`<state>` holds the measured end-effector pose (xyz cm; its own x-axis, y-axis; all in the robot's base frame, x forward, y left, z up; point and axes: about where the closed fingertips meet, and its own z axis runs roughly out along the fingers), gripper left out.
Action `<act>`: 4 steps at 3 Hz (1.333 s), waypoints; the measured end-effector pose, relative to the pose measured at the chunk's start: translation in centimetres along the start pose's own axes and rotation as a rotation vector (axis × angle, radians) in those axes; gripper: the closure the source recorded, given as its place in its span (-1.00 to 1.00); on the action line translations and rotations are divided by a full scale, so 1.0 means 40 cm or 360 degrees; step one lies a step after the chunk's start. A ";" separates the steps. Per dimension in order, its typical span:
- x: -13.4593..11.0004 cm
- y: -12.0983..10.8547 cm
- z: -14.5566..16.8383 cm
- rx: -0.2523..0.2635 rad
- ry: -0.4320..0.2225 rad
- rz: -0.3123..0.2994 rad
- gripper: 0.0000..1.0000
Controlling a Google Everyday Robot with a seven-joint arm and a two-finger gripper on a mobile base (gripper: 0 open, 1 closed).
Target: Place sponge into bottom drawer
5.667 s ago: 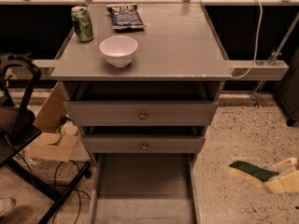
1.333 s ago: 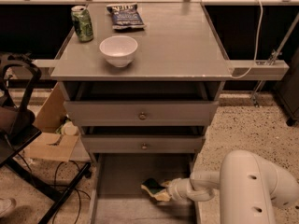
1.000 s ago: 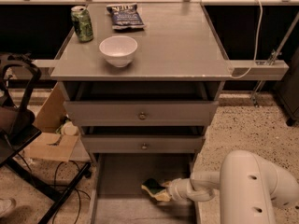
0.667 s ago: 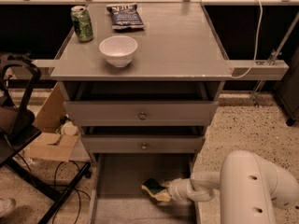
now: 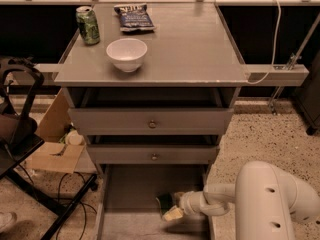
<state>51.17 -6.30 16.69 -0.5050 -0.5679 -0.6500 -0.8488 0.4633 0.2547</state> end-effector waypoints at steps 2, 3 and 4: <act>-0.014 0.016 -0.042 0.0049 -0.0041 -0.0083 -1.00; -0.010 0.033 -0.196 0.0147 -0.0143 -0.0150 -1.00; 0.007 0.088 -0.440 0.0174 -0.0135 -0.0407 -1.00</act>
Offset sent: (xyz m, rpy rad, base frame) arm -0.0154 -0.0484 0.0544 0.0228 -0.1839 -0.0307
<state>45.27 -16.80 30.00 -0.2581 -0.6186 -0.7421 -0.9226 0.3857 -0.0007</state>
